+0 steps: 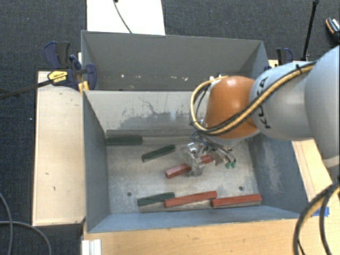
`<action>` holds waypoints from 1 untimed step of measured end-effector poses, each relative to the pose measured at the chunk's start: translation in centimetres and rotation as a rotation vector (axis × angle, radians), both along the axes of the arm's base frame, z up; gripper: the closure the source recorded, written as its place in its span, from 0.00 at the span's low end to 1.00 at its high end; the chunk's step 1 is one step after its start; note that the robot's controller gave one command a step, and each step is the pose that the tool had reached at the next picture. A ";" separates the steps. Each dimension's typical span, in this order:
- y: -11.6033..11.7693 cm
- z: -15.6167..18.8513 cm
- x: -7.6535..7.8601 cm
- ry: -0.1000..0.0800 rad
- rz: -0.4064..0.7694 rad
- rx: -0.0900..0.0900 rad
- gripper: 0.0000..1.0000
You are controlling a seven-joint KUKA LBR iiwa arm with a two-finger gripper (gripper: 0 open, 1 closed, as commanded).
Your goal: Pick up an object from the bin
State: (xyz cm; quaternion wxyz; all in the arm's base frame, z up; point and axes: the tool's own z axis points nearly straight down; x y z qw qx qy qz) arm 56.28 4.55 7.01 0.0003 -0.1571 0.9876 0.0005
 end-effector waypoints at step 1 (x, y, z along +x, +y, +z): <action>0.0 1.9 0.1 -0.005 -0.002 0.000 1.00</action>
Offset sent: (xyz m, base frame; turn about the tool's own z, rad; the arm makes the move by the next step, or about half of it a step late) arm 0.0001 0.0001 0.0170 0.0000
